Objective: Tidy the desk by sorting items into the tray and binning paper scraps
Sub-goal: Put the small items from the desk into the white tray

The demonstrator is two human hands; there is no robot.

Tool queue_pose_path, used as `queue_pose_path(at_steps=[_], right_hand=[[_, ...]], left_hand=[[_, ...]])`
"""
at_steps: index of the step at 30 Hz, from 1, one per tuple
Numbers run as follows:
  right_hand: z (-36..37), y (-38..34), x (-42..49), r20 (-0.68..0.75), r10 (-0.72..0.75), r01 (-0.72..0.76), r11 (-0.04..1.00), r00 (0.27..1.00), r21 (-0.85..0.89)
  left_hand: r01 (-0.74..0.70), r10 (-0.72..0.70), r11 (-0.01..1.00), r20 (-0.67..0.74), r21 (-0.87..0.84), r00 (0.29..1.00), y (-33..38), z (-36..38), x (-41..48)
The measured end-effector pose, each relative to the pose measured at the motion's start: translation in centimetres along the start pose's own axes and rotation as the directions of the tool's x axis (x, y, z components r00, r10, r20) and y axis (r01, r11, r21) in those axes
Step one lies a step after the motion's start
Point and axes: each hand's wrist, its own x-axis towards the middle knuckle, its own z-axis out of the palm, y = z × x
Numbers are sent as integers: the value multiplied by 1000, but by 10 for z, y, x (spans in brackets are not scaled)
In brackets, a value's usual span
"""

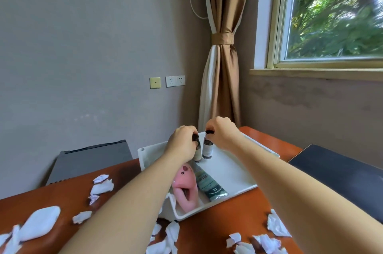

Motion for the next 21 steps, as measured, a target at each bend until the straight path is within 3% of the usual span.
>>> queue_pose_path(at_steps=[11, 21], right_hand=[[21, 1, 7, 32, -20, 19, 1000, 999, 18], [-27, -28, -18, 23, -6, 6, 1000, 1000, 14]], left_hand=[[24, -24, 999, 7, 28, 1000, -4, 11, 6], [1, -8, 993, 55, 122, 998, 1, -34, -18]])
